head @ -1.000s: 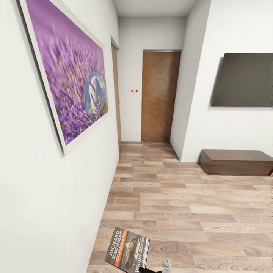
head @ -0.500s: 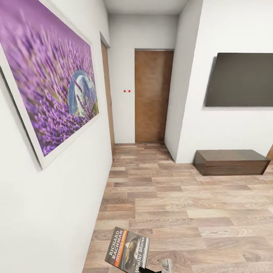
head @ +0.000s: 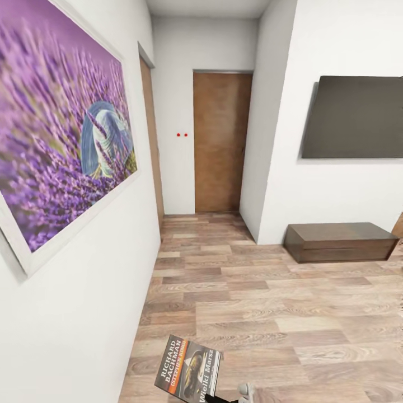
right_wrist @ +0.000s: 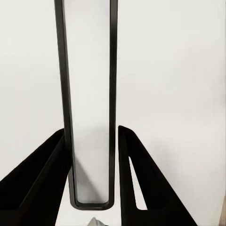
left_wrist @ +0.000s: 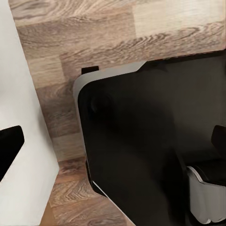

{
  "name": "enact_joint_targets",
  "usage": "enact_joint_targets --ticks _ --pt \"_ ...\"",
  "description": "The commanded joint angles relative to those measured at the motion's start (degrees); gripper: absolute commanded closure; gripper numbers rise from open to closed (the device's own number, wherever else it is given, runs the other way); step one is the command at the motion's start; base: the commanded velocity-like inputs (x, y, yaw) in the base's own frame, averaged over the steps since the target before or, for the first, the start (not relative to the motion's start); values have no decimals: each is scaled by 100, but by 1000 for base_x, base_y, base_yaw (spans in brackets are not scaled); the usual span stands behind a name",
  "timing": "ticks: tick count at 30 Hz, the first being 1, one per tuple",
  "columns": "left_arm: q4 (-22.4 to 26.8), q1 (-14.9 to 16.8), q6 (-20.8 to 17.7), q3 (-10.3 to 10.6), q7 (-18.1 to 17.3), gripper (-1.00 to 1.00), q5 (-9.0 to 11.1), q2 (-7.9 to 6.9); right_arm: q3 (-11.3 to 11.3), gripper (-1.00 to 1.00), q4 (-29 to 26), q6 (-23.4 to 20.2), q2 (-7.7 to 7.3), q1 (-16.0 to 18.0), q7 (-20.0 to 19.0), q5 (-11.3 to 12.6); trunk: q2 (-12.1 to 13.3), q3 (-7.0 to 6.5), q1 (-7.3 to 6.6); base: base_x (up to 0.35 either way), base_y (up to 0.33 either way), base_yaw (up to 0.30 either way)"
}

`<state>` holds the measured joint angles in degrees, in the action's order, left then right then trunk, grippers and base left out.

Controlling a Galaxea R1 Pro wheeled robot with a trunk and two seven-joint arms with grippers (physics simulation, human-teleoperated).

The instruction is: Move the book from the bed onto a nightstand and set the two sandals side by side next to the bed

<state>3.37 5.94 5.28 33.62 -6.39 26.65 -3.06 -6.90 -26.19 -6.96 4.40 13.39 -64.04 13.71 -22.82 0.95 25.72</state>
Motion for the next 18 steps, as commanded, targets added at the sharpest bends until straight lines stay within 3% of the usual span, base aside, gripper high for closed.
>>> enact_joint_targets --ticks 1,11,18 --pt "-3 3 17 48 -20 -100 60 -2 -31 100 0 -60 6 5 -27 17 -10 10 6 279 0 -203" --pt "-3 3 17 48 -20 -100 60 -2 -31 100 0 -60 8 5 -29 17 -10 10 6 279 0 -244" --pt "-3 3 17 48 -20 -100 60 -2 -31 100 0 -60 6 5 -29 17 -10 10 6 280 0 -82"
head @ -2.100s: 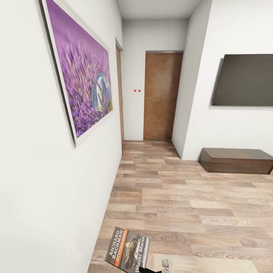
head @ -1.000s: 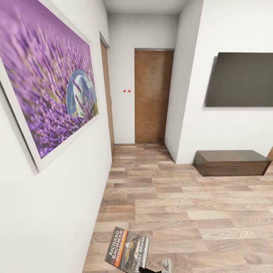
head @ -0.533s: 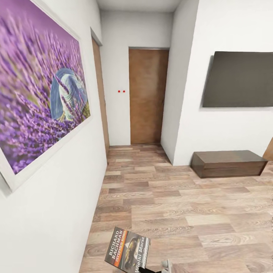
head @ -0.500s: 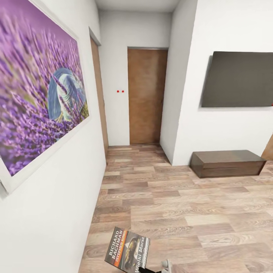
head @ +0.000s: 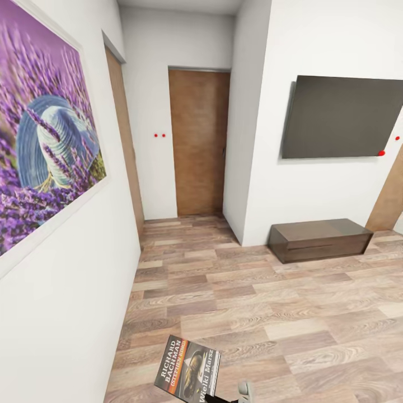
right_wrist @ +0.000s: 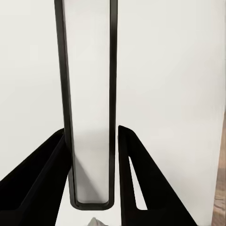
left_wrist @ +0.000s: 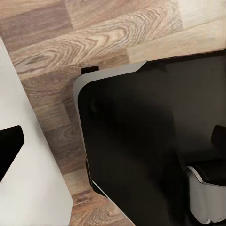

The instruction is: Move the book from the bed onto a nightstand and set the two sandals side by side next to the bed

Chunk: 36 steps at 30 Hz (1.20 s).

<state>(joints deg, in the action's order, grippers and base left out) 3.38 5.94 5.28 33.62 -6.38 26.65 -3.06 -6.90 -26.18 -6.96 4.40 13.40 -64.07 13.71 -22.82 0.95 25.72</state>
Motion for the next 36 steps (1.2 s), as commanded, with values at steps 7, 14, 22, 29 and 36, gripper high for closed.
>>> enact_joint_targets --ticks 7,14,22,29,36 --pt "-4 4 17 48 -21 -100 60 -4 -32 100 -1 -60 7 4 -25 18 -10 10 6 283 0 -35" --pt "-4 4 17 53 -21 -100 60 -9 -33 100 -1 -60 2 4 -25 18 -10 10 6 290 0 -174" --pt "-4 4 17 55 -21 -100 60 -11 -39 100 -1 -60 0 4 -26 18 -10 10 6 294 0 -257" --pt "-5 4 18 54 -21 -100 60 -11 -37 100 -1 -60 -1 4 -27 18 -10 10 6 295 0 -275" --pt "-5 4 21 53 -21 -100 59 -11 -37 100 -1 -60 -1 4 -27 18 -10 10 6 296 0 -277"
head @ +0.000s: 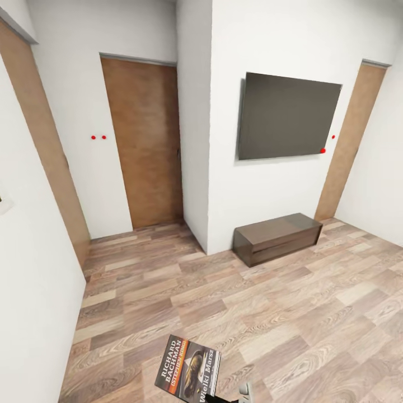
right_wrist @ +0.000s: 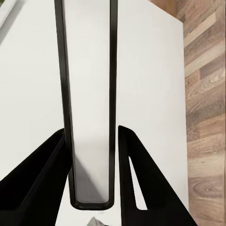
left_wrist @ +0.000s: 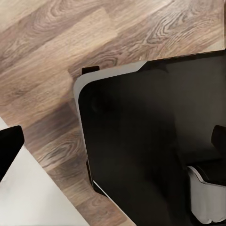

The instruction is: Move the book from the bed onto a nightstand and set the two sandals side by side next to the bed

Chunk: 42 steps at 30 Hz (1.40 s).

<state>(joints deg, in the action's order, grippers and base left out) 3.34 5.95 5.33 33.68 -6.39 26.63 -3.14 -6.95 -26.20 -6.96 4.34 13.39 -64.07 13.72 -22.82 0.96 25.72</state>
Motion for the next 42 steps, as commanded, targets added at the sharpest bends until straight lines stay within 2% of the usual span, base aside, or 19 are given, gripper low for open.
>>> enact_joint_targets --ticks 1,42 --pt "-2 3 18 48 -20 -100 60 -2 -32 100 1 -60 6 6 -27 17 -10 10 6 296 0 -278" --pt "-9 3 60 58 -21 -100 56 -11 -34 100 9 -60 -8 6 -27 24 -10 10 6 285 0 -278"
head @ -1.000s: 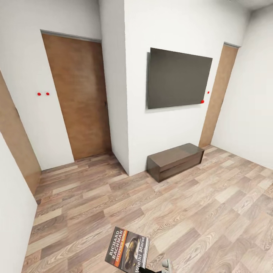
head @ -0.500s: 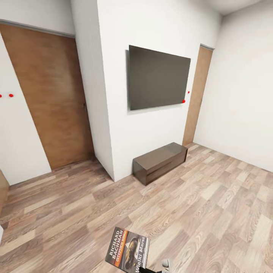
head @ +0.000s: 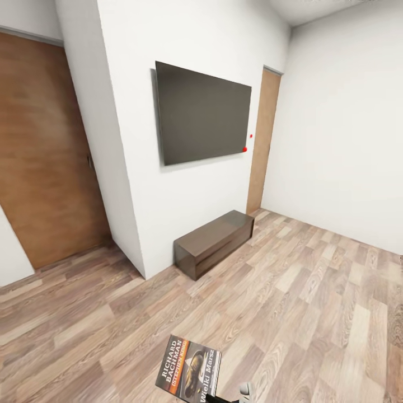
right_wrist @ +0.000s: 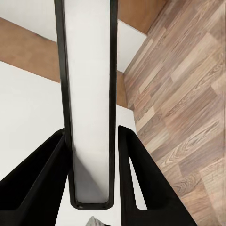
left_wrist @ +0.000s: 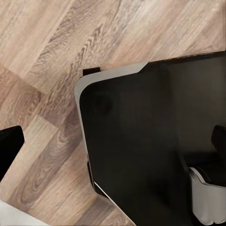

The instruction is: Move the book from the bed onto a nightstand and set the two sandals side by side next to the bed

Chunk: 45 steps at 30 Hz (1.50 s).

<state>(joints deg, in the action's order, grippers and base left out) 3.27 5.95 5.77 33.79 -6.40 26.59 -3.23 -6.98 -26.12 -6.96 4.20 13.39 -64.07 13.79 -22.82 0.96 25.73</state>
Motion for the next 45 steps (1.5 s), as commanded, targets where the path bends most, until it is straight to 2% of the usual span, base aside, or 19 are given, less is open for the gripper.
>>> enact_joint_targets --ticks 1,8,20,45 --pt "-2 3 17 47 -20 -100 59 -2 -31 100 1 -60 5 6 -27 17 -10 10 5 233 0 -279" --pt "-2 3 30 67 -24 -100 57 -17 -34 100 1 -60 -1 6 -27 23 -10 10 5 210 0 -279" --pt "-6 3 170 271 -19 -100 58 -44 -39 100 1 -60 -6 6 -19 31 -10 10 5 161 0 -279" --pt "-11 3 236 291 -20 -100 57 -63 -40 100 200 -56 17 6 -16 37 -10 10 5 28 0 -279"
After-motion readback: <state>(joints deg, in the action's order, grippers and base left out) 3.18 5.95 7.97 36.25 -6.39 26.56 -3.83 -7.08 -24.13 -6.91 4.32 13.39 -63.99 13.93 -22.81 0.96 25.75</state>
